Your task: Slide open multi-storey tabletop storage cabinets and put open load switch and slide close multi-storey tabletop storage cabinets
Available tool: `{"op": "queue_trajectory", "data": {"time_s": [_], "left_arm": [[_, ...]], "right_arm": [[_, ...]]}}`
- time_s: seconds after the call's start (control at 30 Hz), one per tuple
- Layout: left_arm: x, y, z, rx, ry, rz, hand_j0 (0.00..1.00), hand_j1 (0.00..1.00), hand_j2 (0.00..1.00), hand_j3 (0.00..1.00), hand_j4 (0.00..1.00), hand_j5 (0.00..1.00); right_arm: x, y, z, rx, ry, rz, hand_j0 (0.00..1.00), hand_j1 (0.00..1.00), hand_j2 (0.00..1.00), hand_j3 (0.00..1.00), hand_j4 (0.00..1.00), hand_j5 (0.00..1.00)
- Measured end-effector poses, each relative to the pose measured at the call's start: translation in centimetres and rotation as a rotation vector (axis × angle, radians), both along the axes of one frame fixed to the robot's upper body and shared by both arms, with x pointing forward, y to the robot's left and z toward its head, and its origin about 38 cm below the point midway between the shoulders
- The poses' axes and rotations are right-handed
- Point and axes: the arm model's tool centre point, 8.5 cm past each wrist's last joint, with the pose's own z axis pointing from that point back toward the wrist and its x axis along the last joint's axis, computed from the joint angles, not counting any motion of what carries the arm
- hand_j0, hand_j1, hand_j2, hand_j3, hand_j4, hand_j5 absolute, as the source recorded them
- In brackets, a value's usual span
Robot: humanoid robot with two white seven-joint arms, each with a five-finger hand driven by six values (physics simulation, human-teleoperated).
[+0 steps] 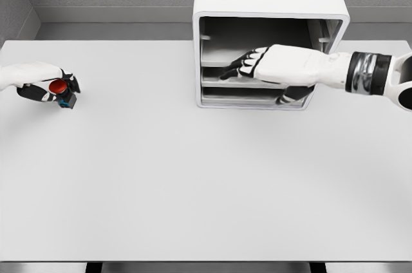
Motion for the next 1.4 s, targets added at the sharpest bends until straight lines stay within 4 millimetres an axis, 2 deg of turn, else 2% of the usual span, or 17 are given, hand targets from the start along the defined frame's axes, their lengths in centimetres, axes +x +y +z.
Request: {"op": "queue_trajectory", "data": {"time_s": [0.13,0.3,0.4,0.43,0.5,0.57,0.7,0.93,1.03,1.2,1.4], "left_arm": [[-0.1,0.0,0.1,0.001,-0.003,-0.004,0.30,0.30,0.30,0.30,0.30,0.30],[-0.1,-0.4,0.6,0.004,-0.016,-0.023,0.29,0.29,0.29,0.29,0.29,0.29],[-0.6,-2.0,1.5,0.015,-0.042,-0.088,0.29,0.29,0.29,0.29,0.29,0.29],[-1.3,-2.4,1.3,0.023,-0.040,-0.117,0.29,0.29,0.29,0.29,0.29,0.29],[-1.9,-3.4,3.0,0.040,-0.078,-0.173,0.29,0.29,0.29,0.29,0.29,0.29],[-2.6,-4.2,3.9,0.051,-0.098,-0.217,0.29,0.29,0.29,0.29,0.29,0.29],[-4.3,-4.9,4.9,0.068,-0.114,-0.278,0.29,0.29,0.29,0.29,0.29,0.29],[-5.5,-6.1,6.5,0.080,-0.146,-0.340,0.29,0.29,0.29,0.29,0.29,0.29],[-5.9,-6.8,6.8,0.082,-0.154,-0.365,0.29,0.29,0.29,0.29,0.29,0.29],[-7.1,-8.0,7.2,0.091,-0.164,-0.421,0.29,0.29,0.29,0.29,0.29,0.29],[-7.6,-8.8,7.4,0.095,-0.172,-0.453,0.29,0.29,0.29,0.29,0.29,0.29]], "right_arm": [[1.3,-0.5,0.3,0.014,0.017,-0.092,1.00,1.00,1.00,1.00,1.00,1.00],[2.3,-0.2,0.2,0.029,0.035,-0.154,1.00,1.00,1.00,1.00,1.00,1.00],[2.8,-0.3,0.1,0.035,0.047,-0.179,1.00,1.00,1.00,1.00,1.00,1.00],[2.9,-0.2,0.0,0.032,0.048,-0.180,1.00,1.00,1.00,1.00,1.00,1.00],[2.8,0.1,-0.2,0.024,0.048,-0.170,1.00,1.00,1.00,1.00,1.00,1.00],[2.5,0.5,-0.4,0.014,0.047,-0.148,1.00,1.00,1.00,1.00,1.00,1.00],[1.2,1.1,-0.8,-0.008,0.039,-0.093,1.00,1.00,1.00,1.00,1.00,1.00],[0.1,1.0,-0.8,-0.030,0.029,-0.047,1.00,1.00,1.00,1.00,1.00,1.00],[1.2,0.8,-0.1,-0.023,0.029,-0.101,1.00,1.00,1.00,1.00,1.00,1.00],[2.9,0.5,-1.2,-0.022,0.067,-0.206,1.00,1.00,1.00,1.00,1.00,1.00],[2.7,1.1,-2.0,-0.058,0.062,-0.210,1.00,1.00,1.00,1.00,1.00,1.00]]}}
